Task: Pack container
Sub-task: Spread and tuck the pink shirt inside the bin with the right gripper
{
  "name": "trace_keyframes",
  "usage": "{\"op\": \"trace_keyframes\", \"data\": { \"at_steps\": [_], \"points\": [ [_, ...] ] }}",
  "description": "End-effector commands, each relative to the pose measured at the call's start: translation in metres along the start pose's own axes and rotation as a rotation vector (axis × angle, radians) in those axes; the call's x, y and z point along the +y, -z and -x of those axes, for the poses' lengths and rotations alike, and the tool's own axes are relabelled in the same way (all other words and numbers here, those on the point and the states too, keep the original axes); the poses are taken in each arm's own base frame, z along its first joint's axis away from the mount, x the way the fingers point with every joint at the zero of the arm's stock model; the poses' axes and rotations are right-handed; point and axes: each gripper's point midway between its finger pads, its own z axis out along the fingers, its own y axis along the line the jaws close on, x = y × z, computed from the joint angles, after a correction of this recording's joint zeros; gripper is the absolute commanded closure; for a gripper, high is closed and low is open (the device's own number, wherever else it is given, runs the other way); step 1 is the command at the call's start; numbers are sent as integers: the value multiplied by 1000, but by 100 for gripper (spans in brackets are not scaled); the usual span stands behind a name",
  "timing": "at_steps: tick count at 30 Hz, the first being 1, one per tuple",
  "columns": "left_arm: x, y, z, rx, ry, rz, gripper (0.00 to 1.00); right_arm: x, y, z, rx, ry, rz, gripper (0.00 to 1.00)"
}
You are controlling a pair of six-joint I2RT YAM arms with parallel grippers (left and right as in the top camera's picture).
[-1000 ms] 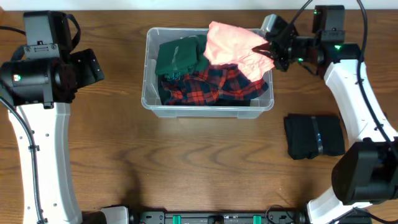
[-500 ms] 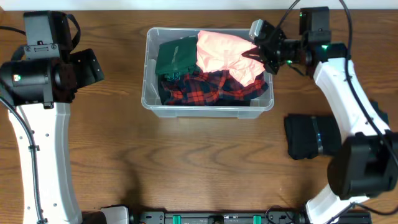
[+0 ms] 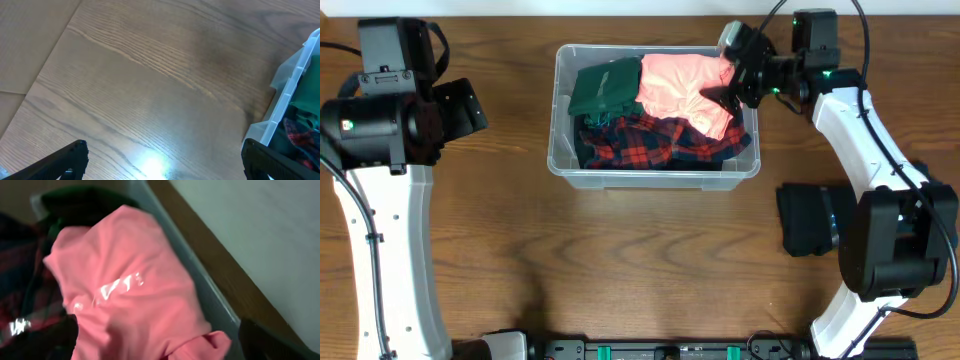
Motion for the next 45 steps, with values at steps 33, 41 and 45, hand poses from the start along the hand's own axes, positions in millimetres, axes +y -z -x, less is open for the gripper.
{"op": "trace_keyframes", "data": {
  "at_steps": [33, 41, 45],
  "points": [
    [4, 2, 1, -7, 6, 13, 2, 44, -146, -117, 342, -501, -97, 99],
    [4, 2, 1, -7, 6, 13, 2, 45, -124, -59, 229, -494, -57, 98],
    [4, 2, 1, -7, 6, 13, 2, 43, -97, -7, 132, -489, -63, 99]
  ]
}}
